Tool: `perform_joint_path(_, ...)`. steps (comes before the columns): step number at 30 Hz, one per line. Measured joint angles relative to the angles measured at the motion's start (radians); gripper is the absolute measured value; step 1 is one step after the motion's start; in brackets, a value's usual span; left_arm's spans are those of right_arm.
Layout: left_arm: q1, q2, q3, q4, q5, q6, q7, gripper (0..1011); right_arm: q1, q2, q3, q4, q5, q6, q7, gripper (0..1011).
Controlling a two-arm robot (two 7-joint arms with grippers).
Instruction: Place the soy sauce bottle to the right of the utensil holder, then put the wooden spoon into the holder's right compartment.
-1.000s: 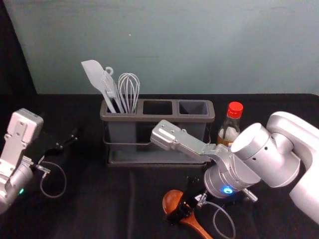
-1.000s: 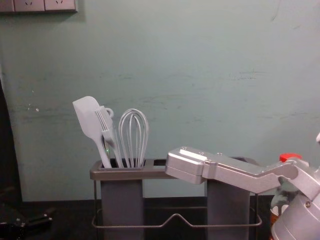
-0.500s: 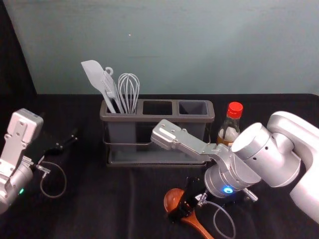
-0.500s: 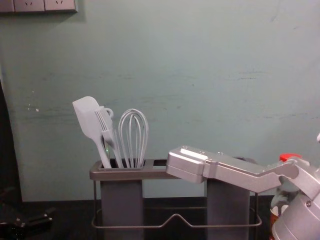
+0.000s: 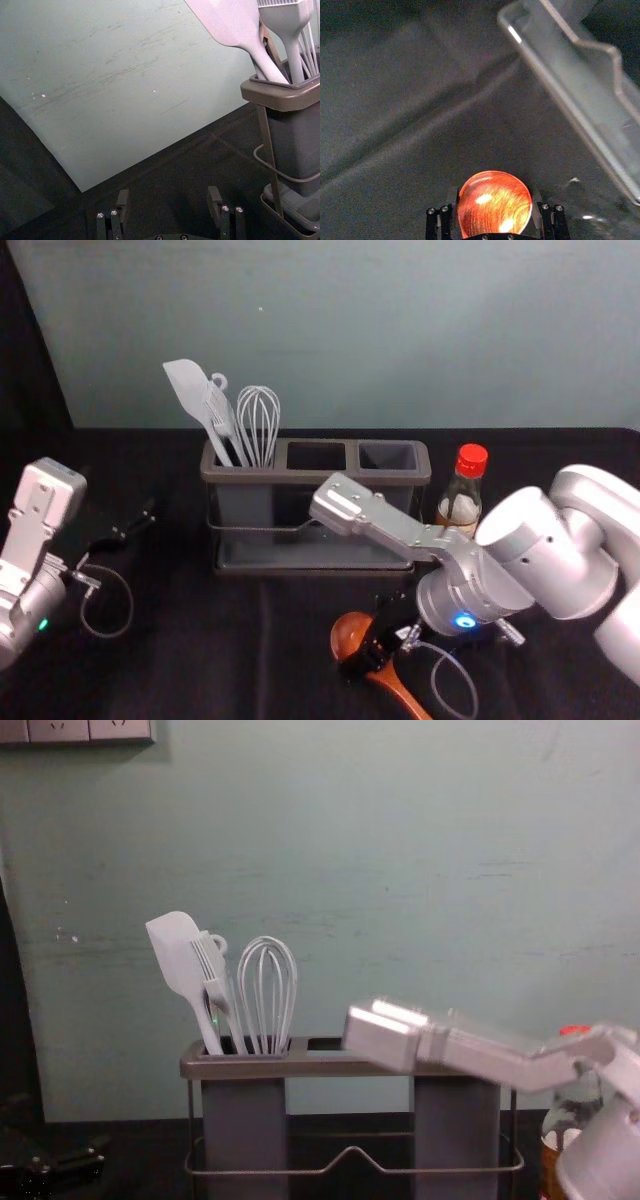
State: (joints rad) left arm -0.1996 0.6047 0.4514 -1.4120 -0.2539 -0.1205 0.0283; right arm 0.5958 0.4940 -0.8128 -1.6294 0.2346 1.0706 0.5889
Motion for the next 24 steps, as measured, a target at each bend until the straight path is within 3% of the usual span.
perform_joint_path(15,0.000,0.000,0.000,0.000,0.000,0.000,0.000,1011,-0.122,0.047,0.163,-0.163,0.003,-0.129,-0.039,853)
perform_joint_path(24,0.000,0.000,0.000,0.000,0.000,0.000,0.000,1011,-0.182,0.055,0.231,-0.218,0.010,-0.193,-0.066,854)
